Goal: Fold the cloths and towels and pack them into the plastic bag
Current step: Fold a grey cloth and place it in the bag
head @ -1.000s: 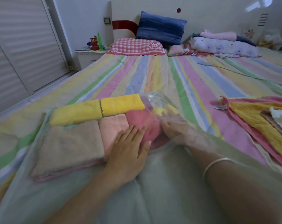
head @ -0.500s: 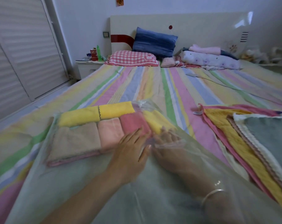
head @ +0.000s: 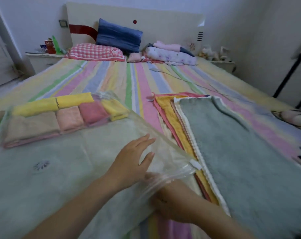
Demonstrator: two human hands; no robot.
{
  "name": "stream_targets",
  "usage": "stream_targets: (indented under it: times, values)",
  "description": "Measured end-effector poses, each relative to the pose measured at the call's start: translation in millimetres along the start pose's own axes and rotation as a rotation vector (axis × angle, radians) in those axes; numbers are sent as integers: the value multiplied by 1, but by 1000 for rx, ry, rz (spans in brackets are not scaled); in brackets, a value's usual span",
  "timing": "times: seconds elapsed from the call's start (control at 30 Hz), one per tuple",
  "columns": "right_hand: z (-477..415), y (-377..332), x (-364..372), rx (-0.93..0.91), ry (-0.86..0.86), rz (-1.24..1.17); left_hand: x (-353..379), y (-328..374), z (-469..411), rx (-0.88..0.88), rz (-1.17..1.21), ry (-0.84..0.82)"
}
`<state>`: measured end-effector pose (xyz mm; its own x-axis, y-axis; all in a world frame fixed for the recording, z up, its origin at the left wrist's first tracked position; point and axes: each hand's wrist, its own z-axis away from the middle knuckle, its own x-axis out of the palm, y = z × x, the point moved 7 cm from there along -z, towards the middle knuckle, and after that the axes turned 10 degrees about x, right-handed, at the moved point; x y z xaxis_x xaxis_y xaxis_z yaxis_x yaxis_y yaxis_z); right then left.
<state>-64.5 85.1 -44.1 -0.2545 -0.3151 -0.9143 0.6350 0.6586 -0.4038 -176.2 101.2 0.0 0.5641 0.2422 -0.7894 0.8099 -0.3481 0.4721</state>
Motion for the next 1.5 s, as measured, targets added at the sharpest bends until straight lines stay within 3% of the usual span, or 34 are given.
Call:
stream_targets:
  times: [0.07, 0.17, 0.27, 0.33, 0.4, 0.53, 0.7, 0.83, 0.93, 1.13, 1.23, 1.4, 1.5]
  values:
    - [37, 12, -24, -35, 40, -32, 21, 15, 10, 23, 14, -45]
    - [77, 46, -62, 148, 206, -162, 55, 26, 27, 50, -89, -165]
    - [104, 72, -84, 264, 417, 10, 80, 34, 38, 72, -236, -267]
    - [117, 90, -88, 352, 370, 192, 88, 47, 41, 113, -294, -273]
    - [127, 106, -80, 402, 215, 300, 91, 58, 39, 118, -229, -240]
    - [143, 114, -70, 350, 52, 319, 92, 94, 24, 189, -98, -168]
    - [165, 142, -77, 432, 93, -53, 102, 127, 8, 268, 45, -164]
    - [165, 148, -74, 370, 46, -217, 110, 141, -2, 297, 76, -184]
    - [161, 150, -76, 354, -11, -228, 116, 150, -9, 336, 90, -206]
    - [151, 152, -94, 450, 62, -35, 128, 162, -19, 363, 92, -288]
    - [151, 154, -95, 448, 61, -87, 136, 165, -22, 461, -5, -328]
    - [147, 162, -103, 430, 110, -184, 134, 179, -18, 647, -28, -163]
    - [150, 155, -108, 383, 137, -313, 125, 175, -19, 508, 160, -87]
